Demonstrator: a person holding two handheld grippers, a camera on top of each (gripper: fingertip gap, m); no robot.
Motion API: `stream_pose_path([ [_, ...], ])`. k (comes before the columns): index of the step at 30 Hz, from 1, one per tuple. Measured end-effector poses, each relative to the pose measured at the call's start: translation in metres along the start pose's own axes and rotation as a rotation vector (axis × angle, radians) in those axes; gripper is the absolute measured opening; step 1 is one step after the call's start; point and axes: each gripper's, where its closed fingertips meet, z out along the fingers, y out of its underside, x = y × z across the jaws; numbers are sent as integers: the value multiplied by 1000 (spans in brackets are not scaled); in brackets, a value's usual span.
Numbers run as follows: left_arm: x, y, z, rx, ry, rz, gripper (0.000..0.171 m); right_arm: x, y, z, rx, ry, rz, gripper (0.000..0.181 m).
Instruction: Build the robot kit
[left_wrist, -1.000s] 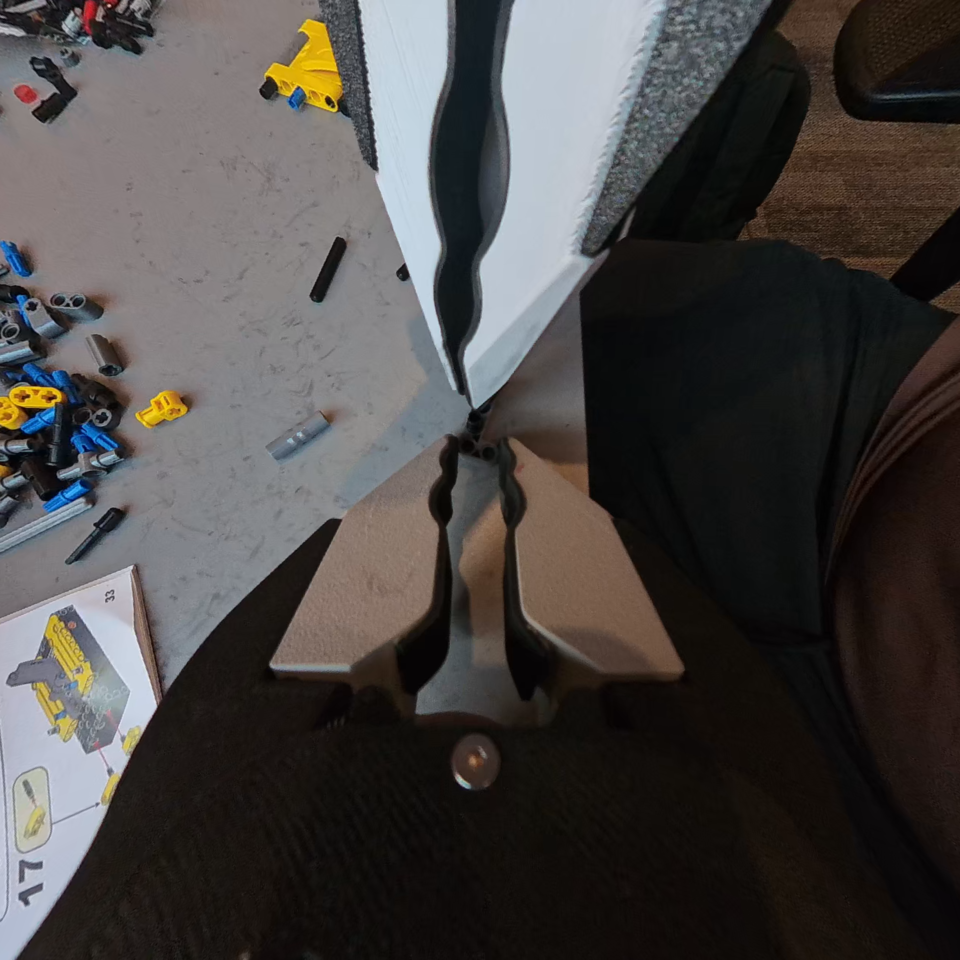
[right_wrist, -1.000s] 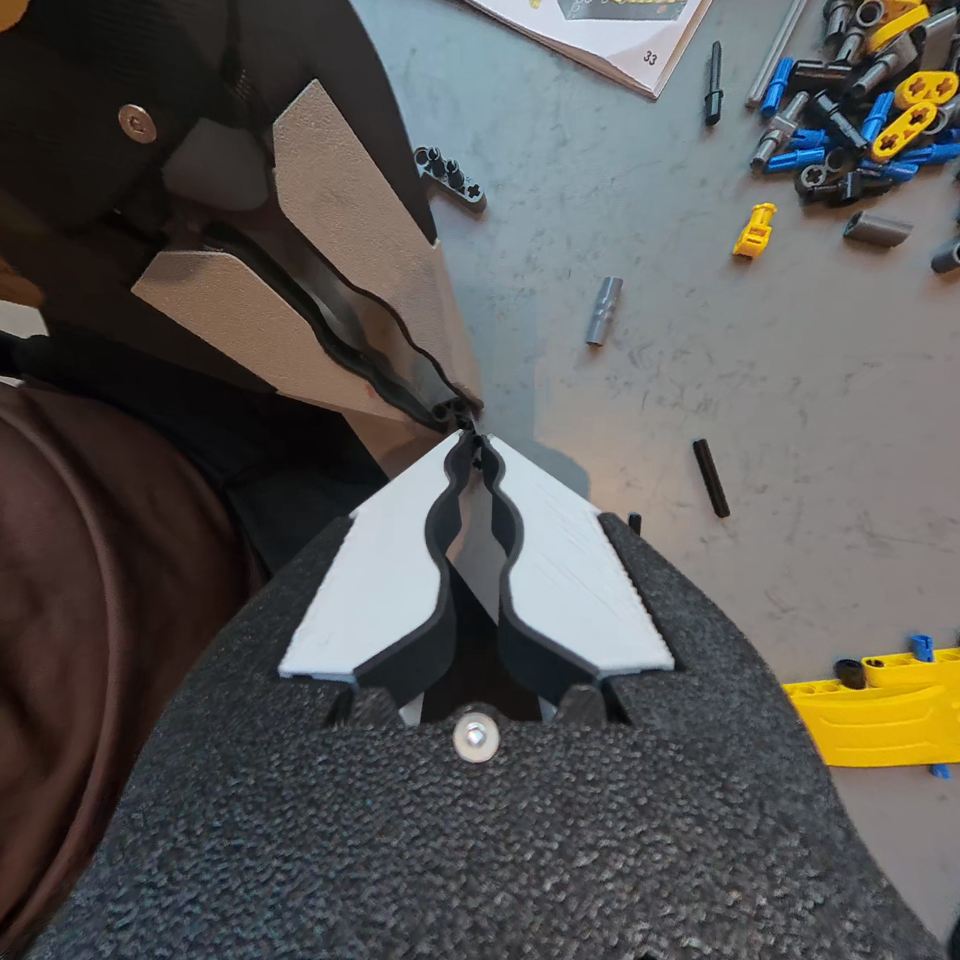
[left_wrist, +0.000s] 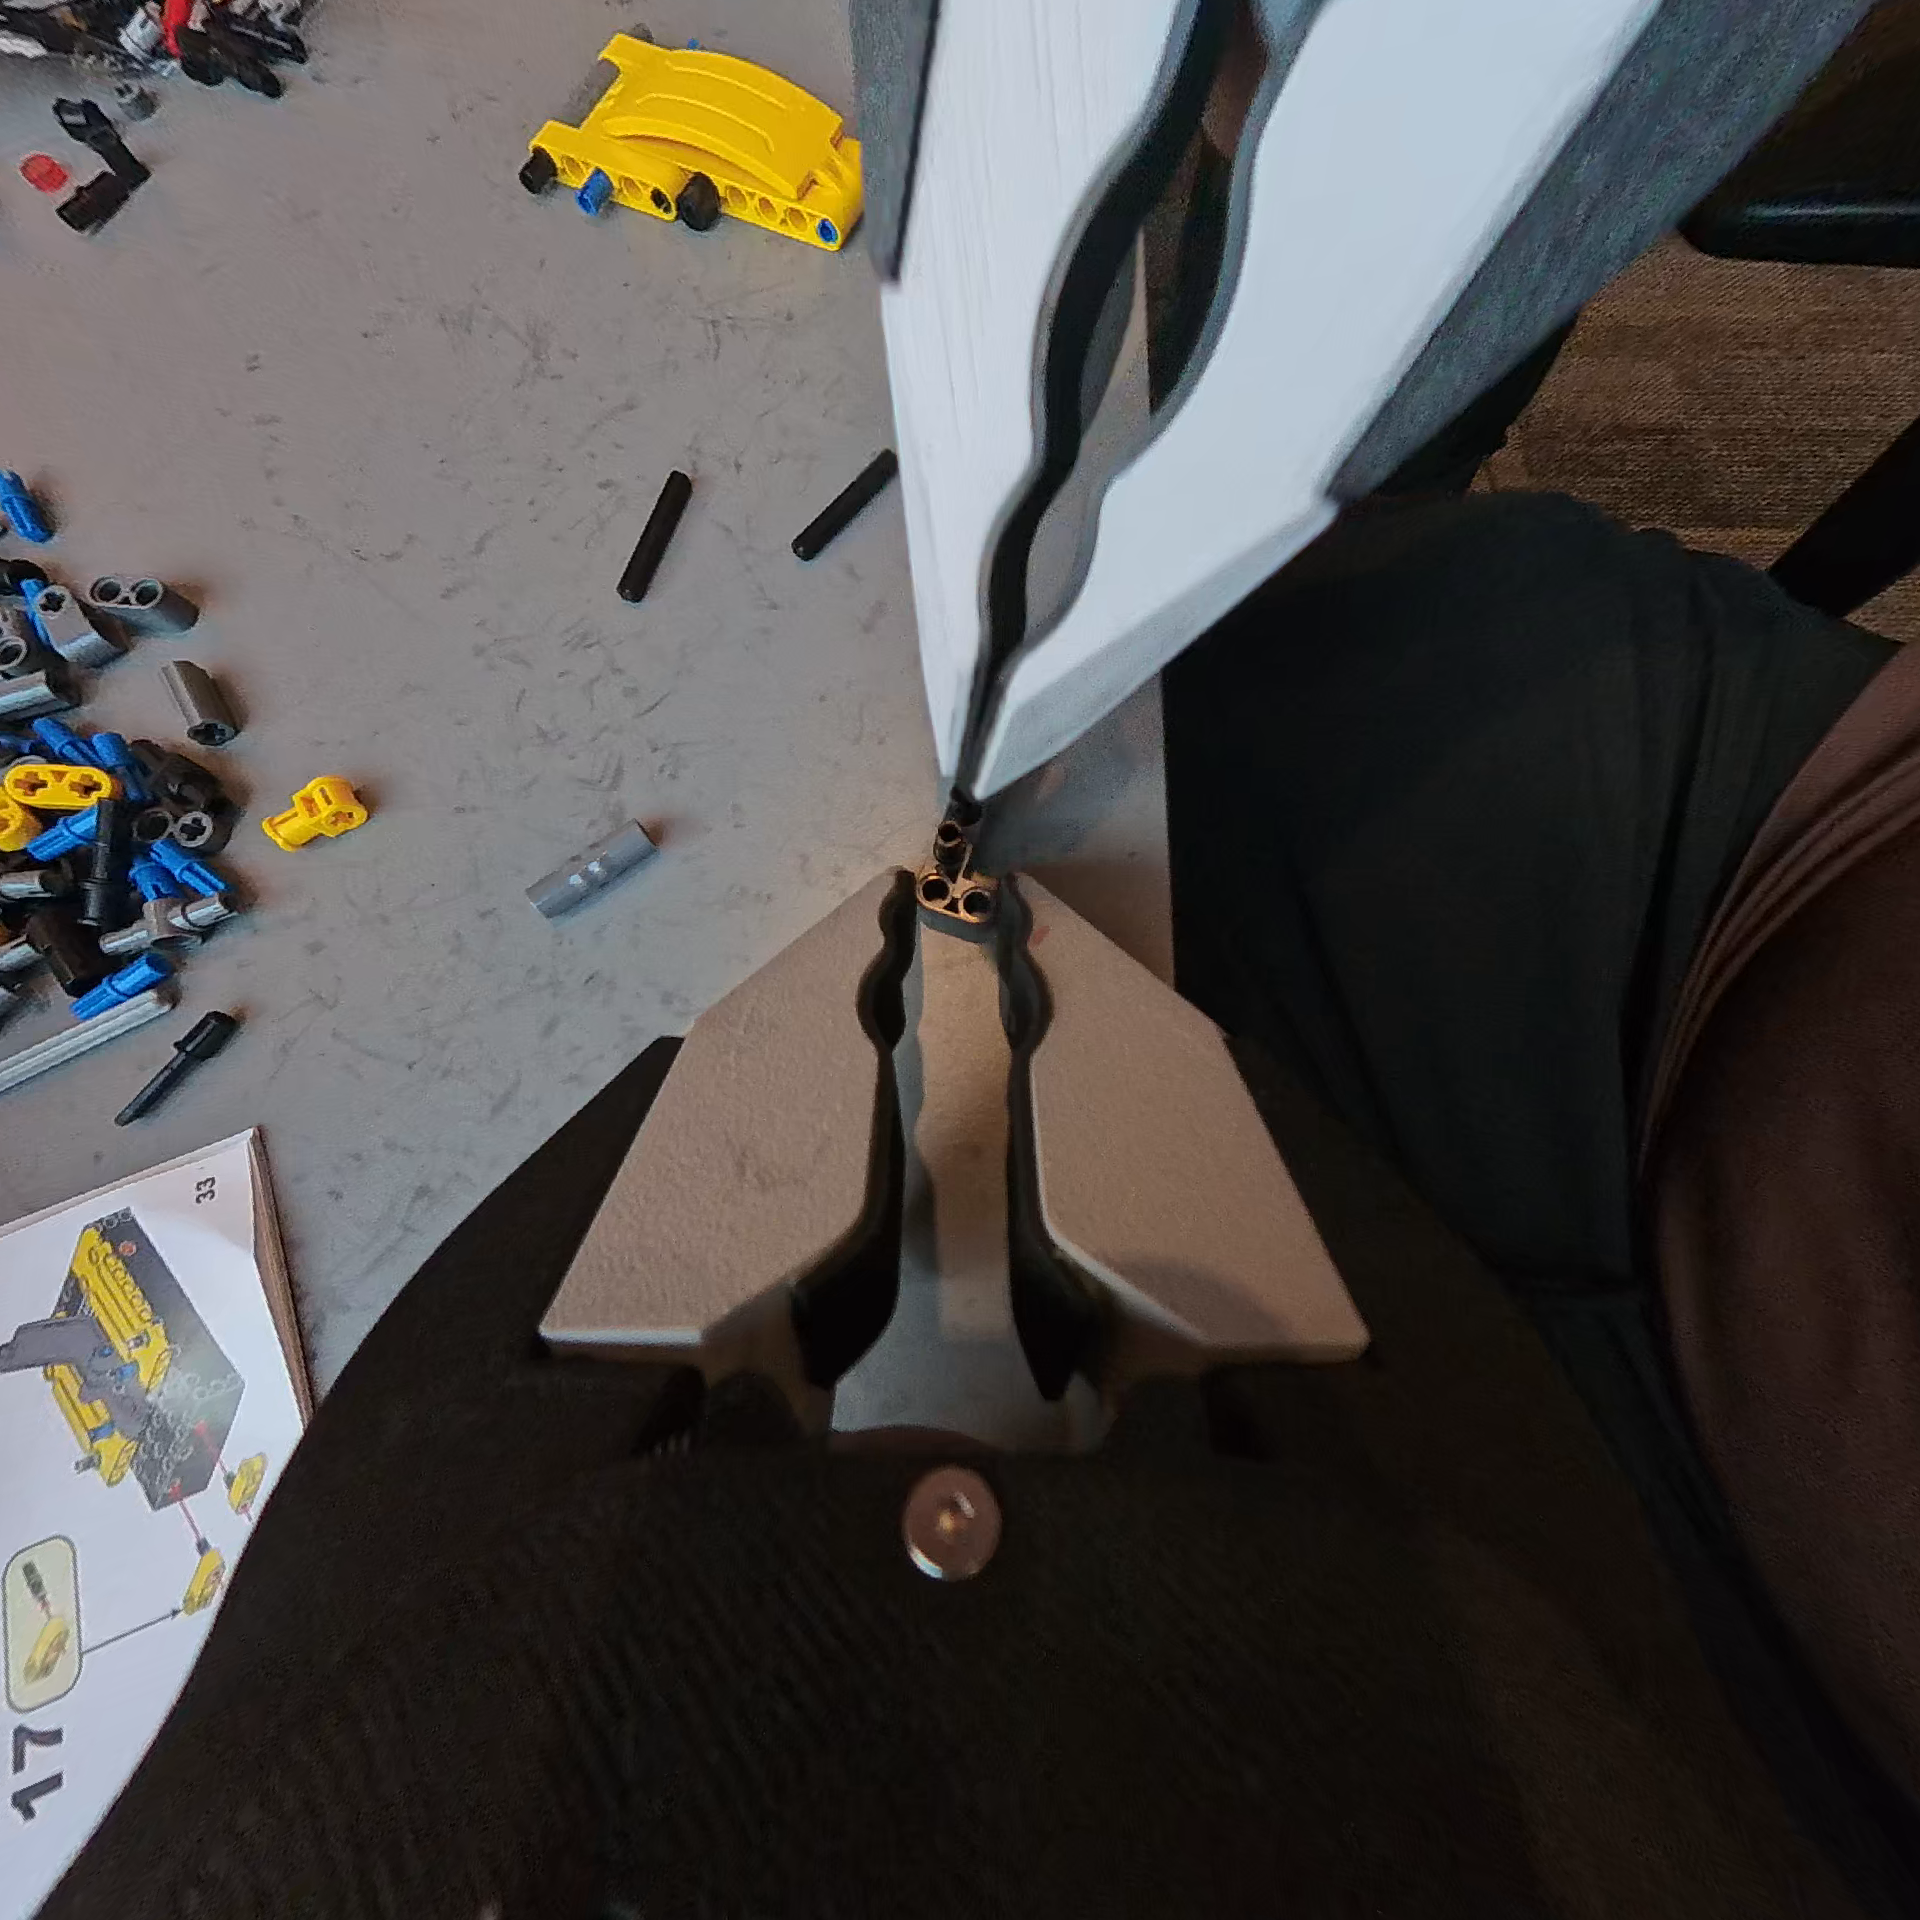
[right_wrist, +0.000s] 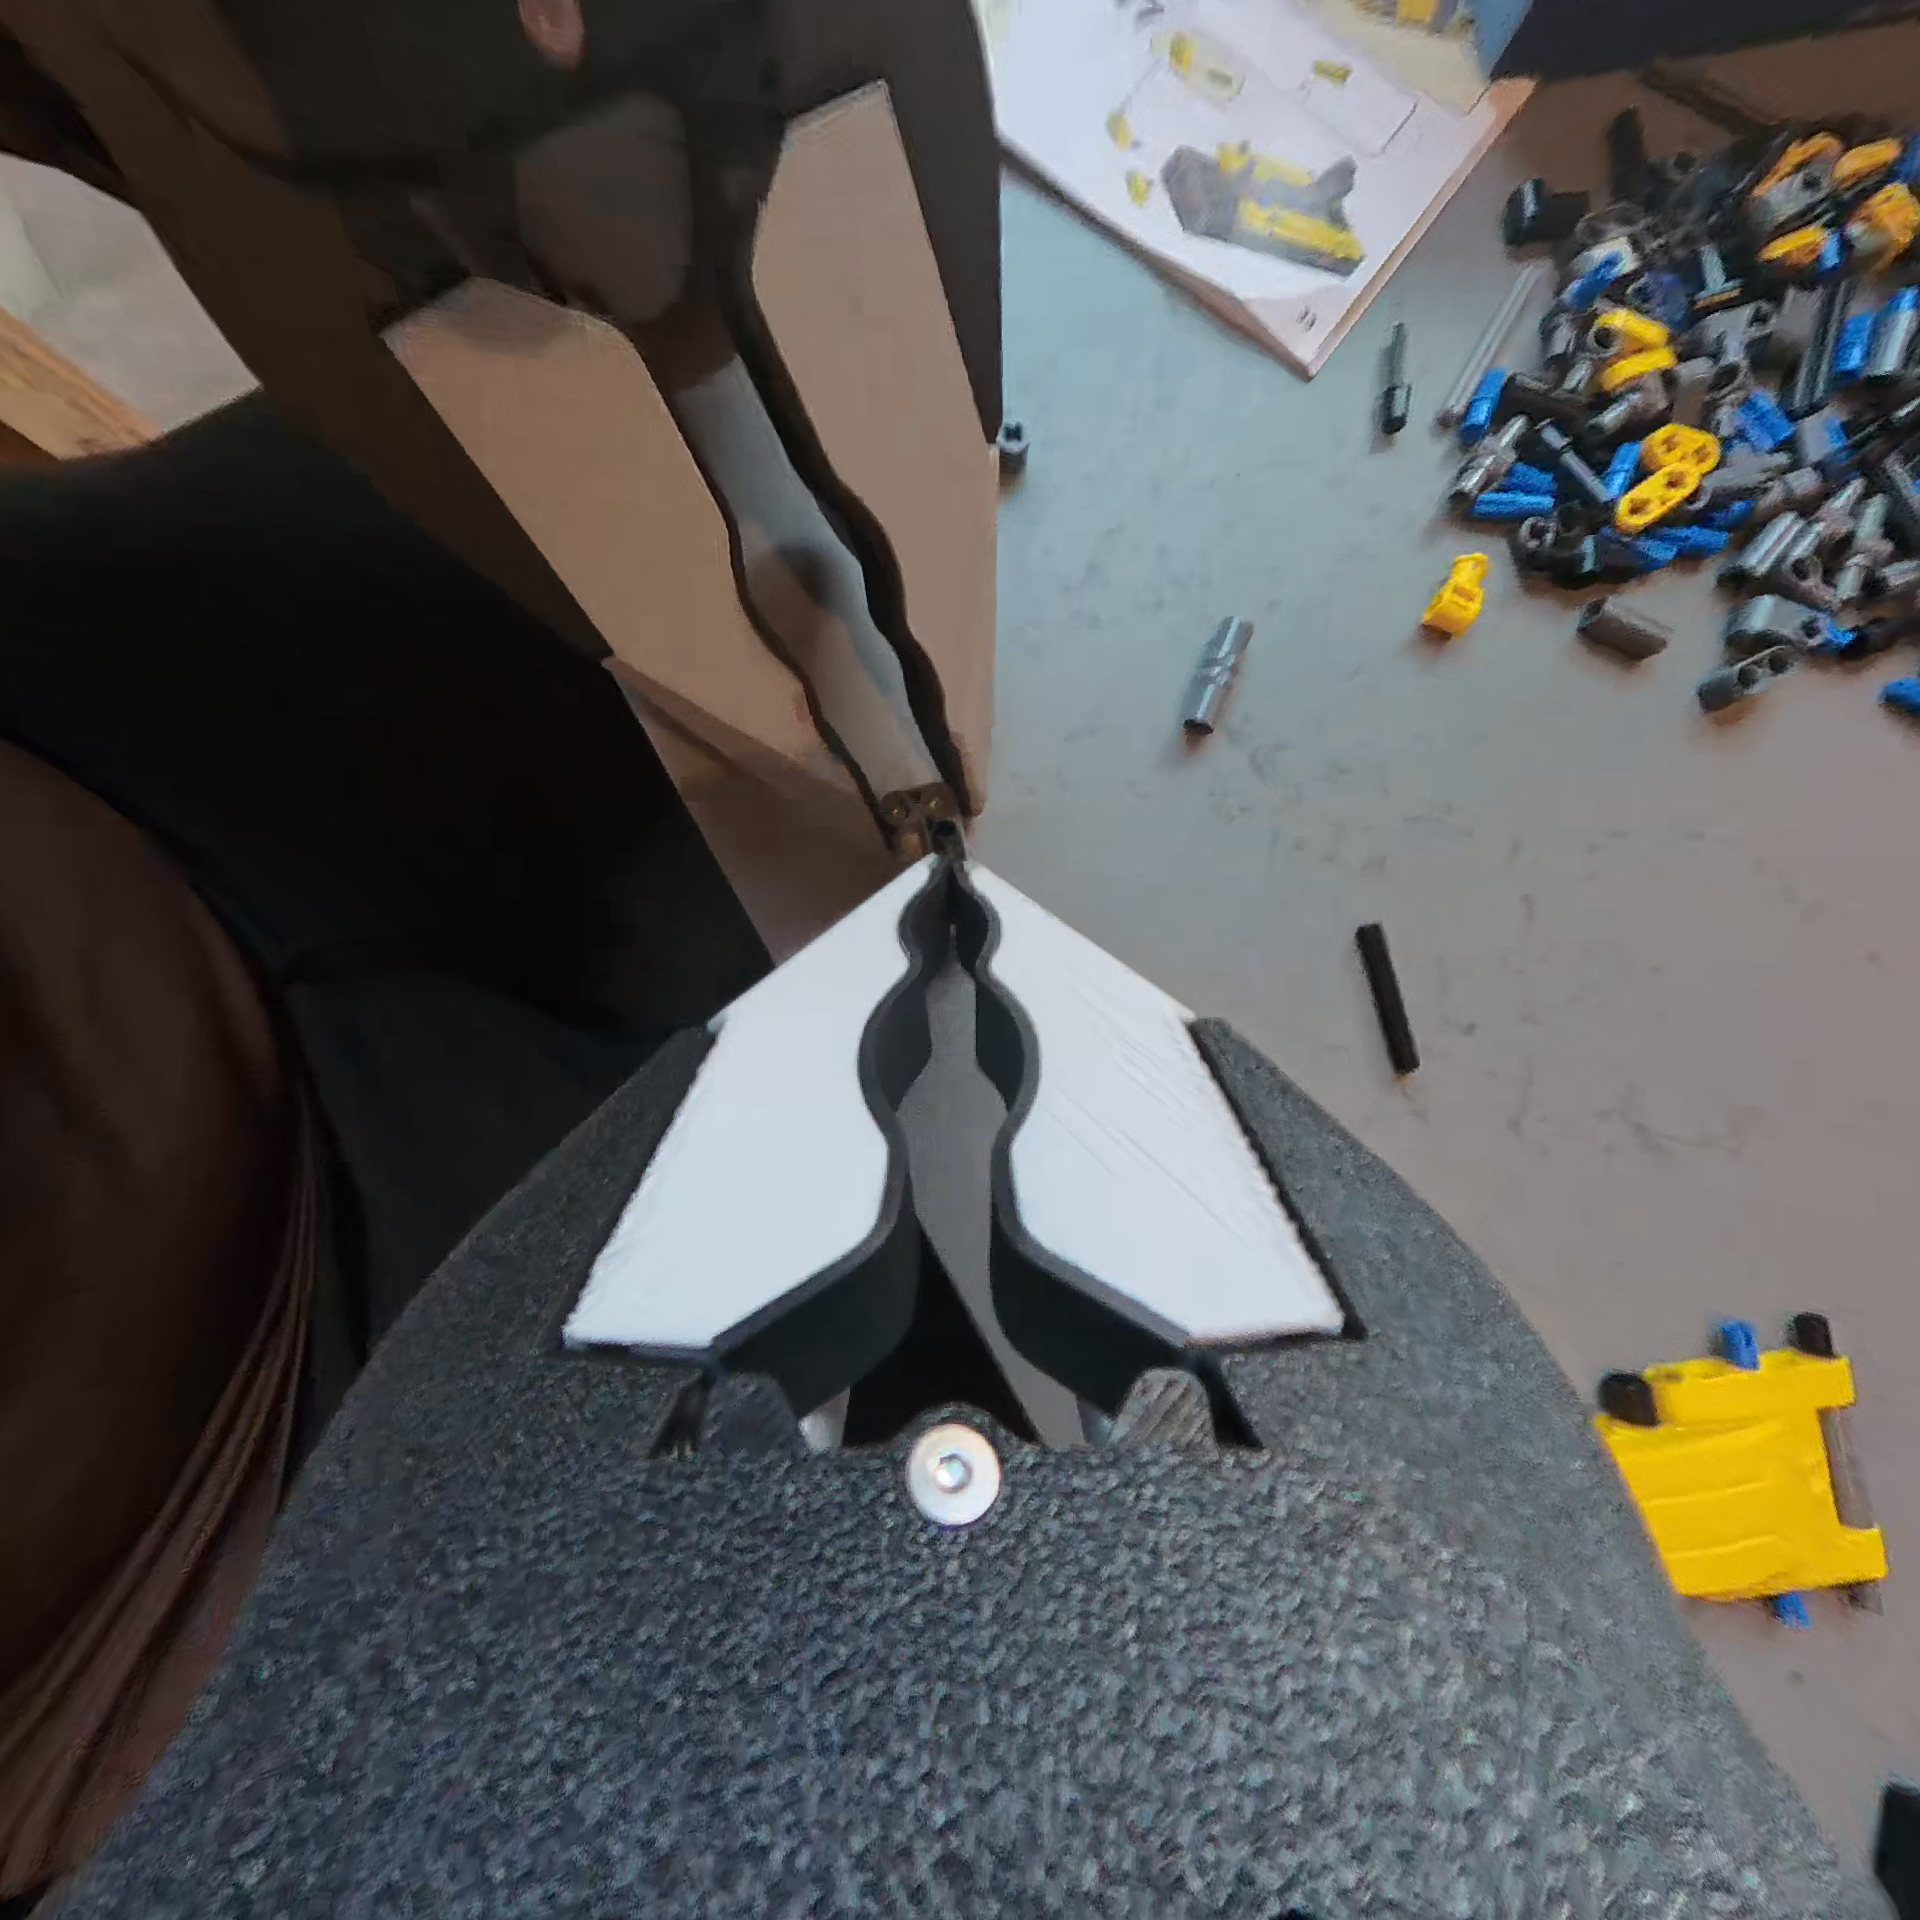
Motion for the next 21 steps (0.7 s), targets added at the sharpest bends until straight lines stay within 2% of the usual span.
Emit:
stream_pose_path([
  [4, -1, 0, 0, 0, -7, 0, 12, 2, -2, -1, 10, 26, 7, 0],
  [6, 0, 0, -1, 0, -4, 0, 12, 3, -7, -4, 76, 21, 46, 0],
  [7, 0, 0, -1, 0, -3, 0, 12, 2, -7, -6, 102, -2, 66, 4],
  [8, 0, 0, -1, 0, -4, 1, 12, 0, -6, -6, 113, -22, 77, 15],
  [10, 0, 0, -1, 0, -6, 3, 12, 0, 2, -3, 90, -21, 70, 30],
  [11, 0, 0, -1, -1, -5, 5, 12, 1, 6, 0, 73, -8, 61, 31],
  [14, 0, 1, -2, -1, 3, 21, 12, -4, 8, 7, 57, -12, 50, 15],
  [16, -5, 2, -3, -2, -27, 9, 21, -5, 7, 10, 58, 11, 50, 7],
  [19, -9, 6, -12, -41, -59, 1, 32, 0, 6, 11, 67, 71, 99, 7],
  [21, -9, 5, -29, -35, -81, 15, 34, 2, 5, 12, 79, 99, 116, 7],
])
